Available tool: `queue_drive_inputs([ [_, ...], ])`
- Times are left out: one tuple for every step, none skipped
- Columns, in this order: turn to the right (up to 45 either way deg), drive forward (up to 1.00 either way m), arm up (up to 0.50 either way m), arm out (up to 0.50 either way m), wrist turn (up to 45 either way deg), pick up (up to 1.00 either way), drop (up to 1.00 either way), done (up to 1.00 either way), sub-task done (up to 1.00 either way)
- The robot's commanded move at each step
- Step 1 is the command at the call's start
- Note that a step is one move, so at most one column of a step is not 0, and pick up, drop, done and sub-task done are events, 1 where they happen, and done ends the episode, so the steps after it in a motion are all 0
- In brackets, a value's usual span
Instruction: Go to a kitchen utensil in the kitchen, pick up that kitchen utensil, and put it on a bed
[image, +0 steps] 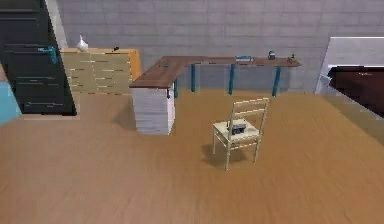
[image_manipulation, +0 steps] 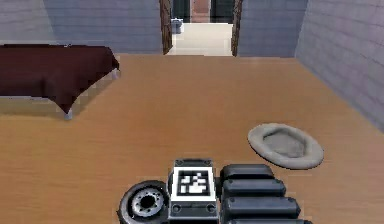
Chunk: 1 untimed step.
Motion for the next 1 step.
queue_drive_inputs([
  [-45.0,0.0,0.0,0.0,0.0,0.0,0.0,0.0,0.0],
])
